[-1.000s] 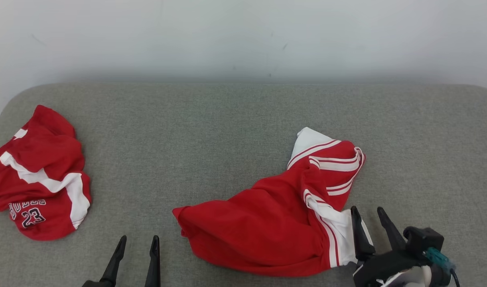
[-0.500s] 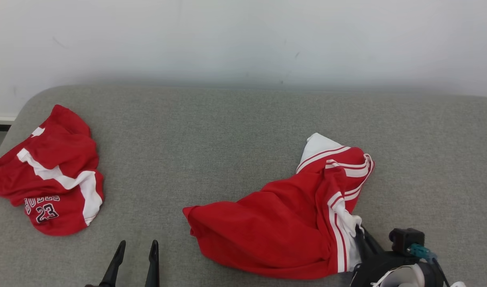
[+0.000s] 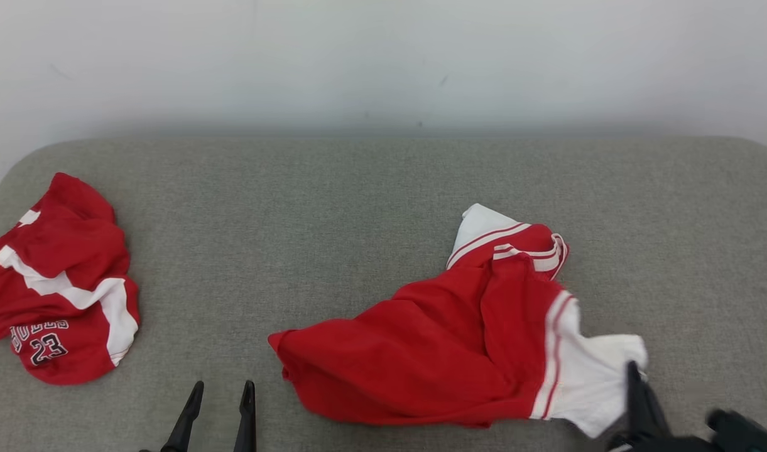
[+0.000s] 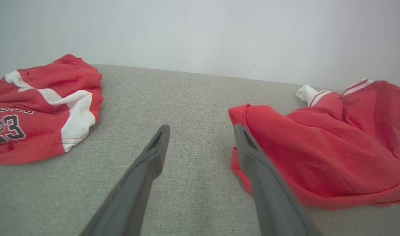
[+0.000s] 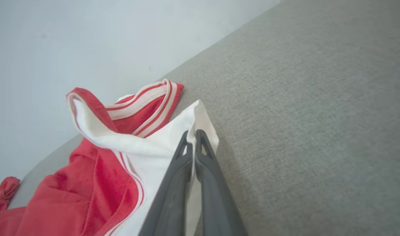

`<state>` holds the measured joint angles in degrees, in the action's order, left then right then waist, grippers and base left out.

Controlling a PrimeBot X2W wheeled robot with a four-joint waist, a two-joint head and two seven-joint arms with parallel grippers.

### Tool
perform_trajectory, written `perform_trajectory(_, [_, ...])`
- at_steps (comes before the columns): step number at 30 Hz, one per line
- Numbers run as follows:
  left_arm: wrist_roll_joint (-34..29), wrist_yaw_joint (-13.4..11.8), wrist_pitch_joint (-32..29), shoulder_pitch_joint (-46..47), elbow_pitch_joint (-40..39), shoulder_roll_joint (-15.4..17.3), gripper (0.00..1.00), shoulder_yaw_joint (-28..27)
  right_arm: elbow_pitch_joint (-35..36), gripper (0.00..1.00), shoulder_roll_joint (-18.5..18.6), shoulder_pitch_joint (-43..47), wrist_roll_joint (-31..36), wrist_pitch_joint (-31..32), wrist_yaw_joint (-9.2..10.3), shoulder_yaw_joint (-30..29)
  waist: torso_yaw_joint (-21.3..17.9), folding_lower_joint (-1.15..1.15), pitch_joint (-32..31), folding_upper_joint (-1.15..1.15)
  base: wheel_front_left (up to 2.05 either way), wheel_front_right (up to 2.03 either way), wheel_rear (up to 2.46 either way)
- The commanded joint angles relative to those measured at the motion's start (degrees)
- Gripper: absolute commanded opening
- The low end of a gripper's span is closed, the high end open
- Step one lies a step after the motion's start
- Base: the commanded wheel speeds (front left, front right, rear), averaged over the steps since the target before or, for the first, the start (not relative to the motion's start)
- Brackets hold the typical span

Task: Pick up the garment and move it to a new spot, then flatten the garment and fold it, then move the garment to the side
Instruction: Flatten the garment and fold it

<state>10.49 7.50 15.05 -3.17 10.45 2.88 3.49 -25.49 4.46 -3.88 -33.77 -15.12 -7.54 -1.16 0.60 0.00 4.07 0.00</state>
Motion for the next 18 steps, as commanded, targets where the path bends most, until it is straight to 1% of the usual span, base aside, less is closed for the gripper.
perform_trajectory(1, [0.2, -0.2, 0.2, 0.8, 0.1, 0.0, 1.00, 0.2, 2.7, 0.00, -0.4, 2.6, -1.9, 0.0, 0.08, -1.5, -0.5, 0.00, 0.5, 0.00, 0.00, 0.00, 0.00])
perform_trajectory(6, [0.3, -0.2, 0.2, 1.2, 0.2, 0.0, 1.00, 0.5, 9.1, 0.00, -1.4, 10.3, -5.9, 0.0, 0.08, -4.1, -1.1, 0.00, 1.3, 0.00, 0.00, 0.00, 0.00])
perform_trajectory(9, [0.3, -0.2, 0.2, 1.7, 0.4, 0.0, 1.00, 0.3, 7.6, 0.00, -1.6, 13.7, -6.5, 0.0, 0.08, -3.1, -1.4, 0.00, 1.7, 0.00, 0.00, 0.00, 0.00])
perform_trajectory(10, [0.3, -0.2, 0.2, 1.7, 0.5, 0.0, 1.00, 0.2, 7.3, 0.55, -1.6, 13.6, -4.4, 0.0, 0.08, -3.0, -1.5, 0.00, 1.8, 0.00, 0.00, 0.00, 0.00])
perform_trajectory(11, [0.3, -0.2, 0.2, 1.7, 0.5, 0.0, 1.00, 0.1, 7.6, 1.00, -1.4, 13.2, -3.4, 0.0, 0.08, -3.3, -1.6, 0.00, 1.8, 0.00, 0.00, 0.00, 0.00])
perform_trajectory(14, [0.2, -0.1, 0.2, 1.4, 0.6, 0.0, 1.00, 0.0, 9.5, 1.00, -1.5, 12.7, 0.5, 0.0, 0.08, -5.6, -1.9, 0.00, 1.5, 0.00, 0.00, 0.00, 0.00])
perform_trajectory(18, [0.2, -0.1, 0.2, 0.9, 0.5, 0.0, 1.00, 0.1, 14.1, 1.00, -1.5, 12.8, 6.5, 0.0, 0.08, -8.6, -1.4, 0.00, 0.7, 0.00, 0.00, 0.00, 0.00])
